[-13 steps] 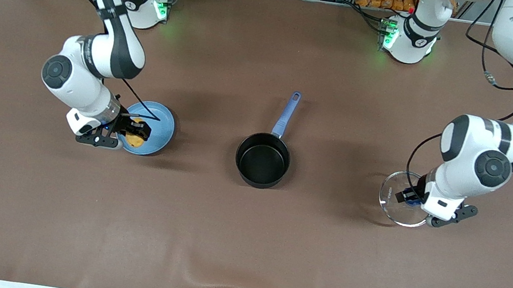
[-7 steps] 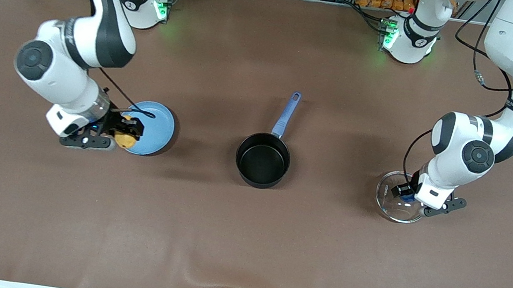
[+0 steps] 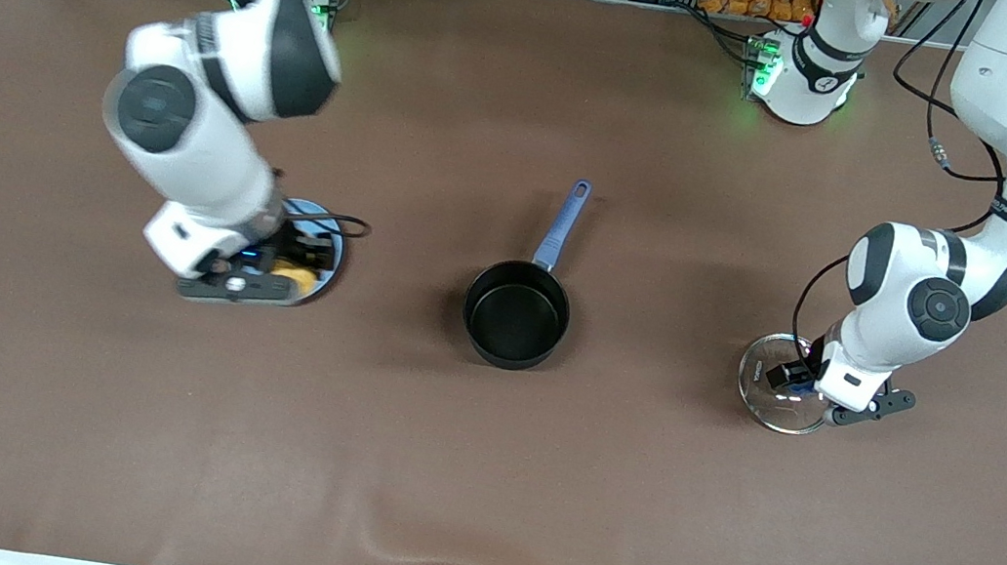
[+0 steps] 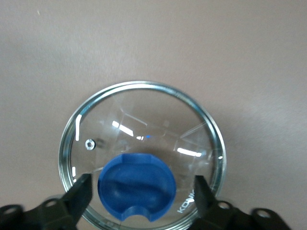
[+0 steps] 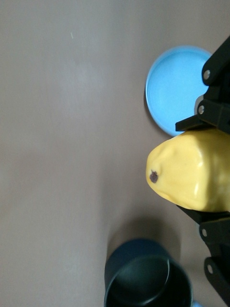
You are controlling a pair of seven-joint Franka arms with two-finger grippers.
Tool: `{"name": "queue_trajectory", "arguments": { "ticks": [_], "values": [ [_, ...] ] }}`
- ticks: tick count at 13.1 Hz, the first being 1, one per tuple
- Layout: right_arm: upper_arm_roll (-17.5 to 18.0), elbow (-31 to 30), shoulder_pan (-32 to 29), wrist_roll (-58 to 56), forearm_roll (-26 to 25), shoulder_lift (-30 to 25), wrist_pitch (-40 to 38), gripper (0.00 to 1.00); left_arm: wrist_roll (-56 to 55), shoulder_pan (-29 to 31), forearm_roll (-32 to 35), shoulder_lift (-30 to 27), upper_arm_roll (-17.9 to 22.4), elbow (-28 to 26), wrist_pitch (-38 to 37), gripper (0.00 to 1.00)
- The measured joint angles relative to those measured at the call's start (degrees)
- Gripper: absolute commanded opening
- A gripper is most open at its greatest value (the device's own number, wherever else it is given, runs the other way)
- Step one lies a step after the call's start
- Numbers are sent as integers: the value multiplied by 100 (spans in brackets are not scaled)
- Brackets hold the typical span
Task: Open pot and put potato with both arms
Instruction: 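Release the lid with the left gripper while the right gripper carries the potato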
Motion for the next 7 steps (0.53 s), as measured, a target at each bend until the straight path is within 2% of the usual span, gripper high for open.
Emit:
{"name": "queue_trajectory", "arguments": {
  "ticks": [3,7],
  "values": [
    [0,527,516,622,0,674,66,0,15,-1,3,-456,-27,345,-787,100],
    [2,1120,917,1183,5,1386,506,0,275,-4,7,-1355,-67,1330,-2910,100]
  ]
}}
